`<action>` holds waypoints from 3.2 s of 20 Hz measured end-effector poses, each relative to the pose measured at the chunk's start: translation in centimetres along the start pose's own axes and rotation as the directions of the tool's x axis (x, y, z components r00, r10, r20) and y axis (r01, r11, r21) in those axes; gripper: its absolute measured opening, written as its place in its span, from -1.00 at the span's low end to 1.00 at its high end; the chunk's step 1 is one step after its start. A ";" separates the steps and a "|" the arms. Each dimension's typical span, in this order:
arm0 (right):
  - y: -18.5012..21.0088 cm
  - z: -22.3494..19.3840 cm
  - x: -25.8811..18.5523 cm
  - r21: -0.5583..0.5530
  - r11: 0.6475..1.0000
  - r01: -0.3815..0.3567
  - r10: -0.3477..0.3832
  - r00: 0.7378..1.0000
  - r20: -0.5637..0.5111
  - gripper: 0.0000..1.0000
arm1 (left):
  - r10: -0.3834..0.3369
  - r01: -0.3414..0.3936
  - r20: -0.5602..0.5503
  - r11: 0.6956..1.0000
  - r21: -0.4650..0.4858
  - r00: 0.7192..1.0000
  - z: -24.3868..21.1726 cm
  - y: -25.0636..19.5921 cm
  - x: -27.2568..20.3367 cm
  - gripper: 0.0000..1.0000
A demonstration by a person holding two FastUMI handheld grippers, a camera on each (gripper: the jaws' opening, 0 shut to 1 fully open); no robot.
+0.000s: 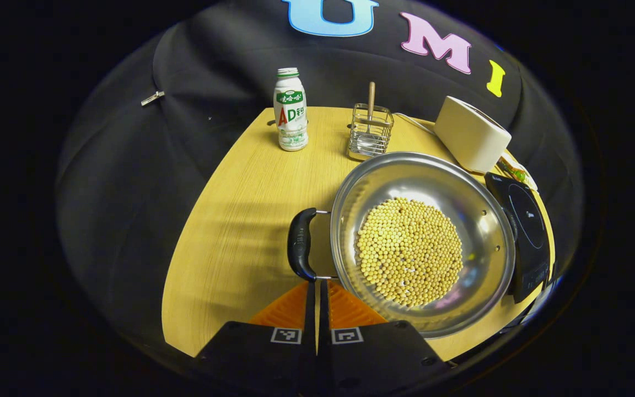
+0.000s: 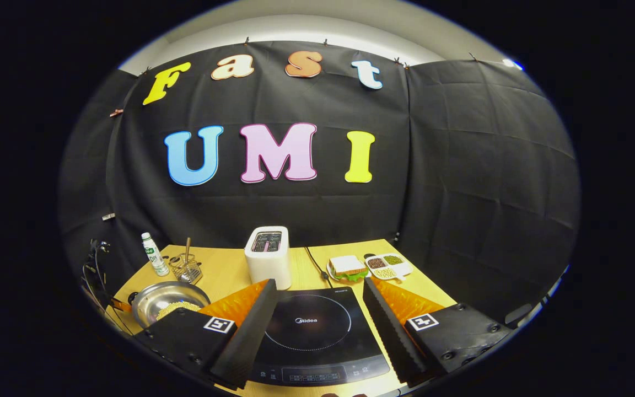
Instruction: First push the handle of the pot to place it horizontally, then grasp the pot with both hands and set it on the induction cooktop.
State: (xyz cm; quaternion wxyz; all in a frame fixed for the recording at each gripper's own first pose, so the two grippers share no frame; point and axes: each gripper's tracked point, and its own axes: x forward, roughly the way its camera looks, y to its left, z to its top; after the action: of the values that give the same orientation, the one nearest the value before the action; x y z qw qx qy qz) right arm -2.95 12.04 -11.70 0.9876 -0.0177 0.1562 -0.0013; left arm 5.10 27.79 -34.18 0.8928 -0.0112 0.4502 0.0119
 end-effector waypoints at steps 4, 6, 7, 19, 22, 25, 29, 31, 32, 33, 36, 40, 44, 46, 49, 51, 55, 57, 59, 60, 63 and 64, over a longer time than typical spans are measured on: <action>1.5 -1.3 0.4 0.004 1.000 -0.030 0.031 0.999 -0.039 0.96 | -0.007 0.007 0.033 1.000 -0.015 0.999 -0.1 0.0 -2.1 -0.89; 2.5 -2.2 0.7 0.014 0.999 -0.053 0.053 0.996 -0.067 0.95 | -0.018 0.021 0.061 0.999 -0.041 0.998 -0.1 0.1 -4.1 -0.89; 3.1 -2.6 1.0 0.025 0.998 -0.064 0.066 0.995 -0.080 0.95 | -0.020 0.024 0.081 0.999 -0.048 0.997 0.2 0.1 -4.9 -0.89; 12.3 -7.9 4.8 0.093 0.970 -0.224 0.240 0.939 -0.244 0.98 | -0.050 0.075 0.281 0.994 -0.081 0.959 3.8 -0.7 -6.1 0.91; 14.9 -9.8 6.2 0.113 0.962 -0.249 0.272 0.915 -0.298 0.98 | -0.058 0.075 0.282 0.996 -0.050 0.958 5.0 -0.2 -4.6 0.91; 18.0 -12.7 7.4 0.132 0.951 -0.281 0.310 0.874 -0.374 0.99 | -0.074 0.089 0.268 0.995 -0.043 0.961 5.6 0.0 -2.4 0.92; 21.2 -17.1 8.6 0.137 0.941 -0.310 0.337 0.814 -0.473 0.99 | -0.119 0.132 0.248 0.990 -0.039 0.961 6.0 -0.6 0.1 0.92; 22.2 -18.7 8.7 0.162 0.936 -0.312 0.350 0.789 -0.505 0.99 | -0.131 0.143 0.230 0.989 -0.037 0.964 6.0 -0.6 1.4 0.92; 22.4 -19.4 9.0 0.163 0.938 -0.307 0.346 0.782 -0.519 0.99 | -0.144 0.155 0.221 0.987 -0.035 0.965 5.9 -0.8 1.9 0.92; 22.6 -20.1 9.4 0.167 0.939 -0.302 0.343 0.772 -0.535 0.99 | -0.152 0.163 0.211 0.986 -0.034 0.965 5.8 -0.8 2.5 0.92; 23.1 -22.2 9.7 0.173 0.944 -0.280 0.327 0.735 -0.594 0.99 | -0.184 0.191 0.162 0.981 -0.029 0.970 5.0 -1.2 4.2 0.91; 23.2 -24.3 10.7 0.181 0.952 -0.248 0.306 0.713 -0.631 0.99 | -0.206 0.212 0.133 0.977 -0.032 0.969 4.7 -1.4 5.5 0.87; 23.8 -25.3 11.7 0.212 0.953 -0.218 0.304 0.692 -0.654 0.94 | -0.220 0.225 0.085 0.974 -0.042 0.972 3.9 -1.3 6.9 0.76; 24.1 -25.7 12.2 0.215 0.952 -0.216 0.305 0.687 -0.659 0.82 | -0.218 0.222 0.063 0.974 -0.055 0.974 3.4 -1.1 7.5 0.60; 24.2 -25.9 12.5 0.217 0.953 -0.213 0.304 0.688 -0.658 0.14 | -0.236 0.239 0.056 0.969 -0.054 0.970 3.2 -1.2 7.5 0.38; 24.0 -26.0 12.7 0.209 0.952 -0.223 0.306 0.687 -0.659 0.28 | -0.244 0.246 0.041 0.968 -0.044 0.969 3.1 -1.1 7.5 0.36; 24.1 -26.1 12.4 0.227 0.949 -0.219 0.315 0.658 -0.684 0.11 | -0.227 0.227 0.002 0.973 -0.044 0.974 2.8 -1.0 7.4 0.35; 24.3 -26.2 12.4 0.228 0.948 -0.220 0.317 0.654 -0.687 0.12 | -0.220 0.219 -0.006 0.974 -0.053 0.976 2.8 -1.0 7.5 0.31; 24.2 -26.3 12.4 0.218 0.946 -0.238 0.323 0.651 -0.687 0.02 | -0.206 0.204 -0.022 0.976 -0.072 0.978 2.5 -1.0 7.3 0.28; 24.3 -26.3 12.4 0.208 0.946 -0.249 0.323 0.653 -0.685 0.04 | -0.208 0.206 -0.020 0.975 -0.081 0.978 2.5 -1.2 7.2 0.27; 24.2 -26.3 11.4 0.191 0.942 -0.275 0.328 0.641 -0.694 0.12 | -0.209 0.206 -0.023 0.973 -0.107 0.978 2.0 -1.4 6.5 0.23; 24.0 -26.0 11.0 0.190 0.941 -0.279 0.330 0.641 -0.693 0.11 | -0.207 0.205 -0.014 0.973 -0.109 0.978 2.0 -1.5 6.0 0.23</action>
State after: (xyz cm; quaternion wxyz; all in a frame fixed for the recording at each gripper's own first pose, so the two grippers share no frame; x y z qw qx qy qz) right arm -0.57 35.01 -40.70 0.8342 0.0432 0.5281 0.1528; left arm 10.31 26.44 -37.78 0.8814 -0.1059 0.4567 -0.0569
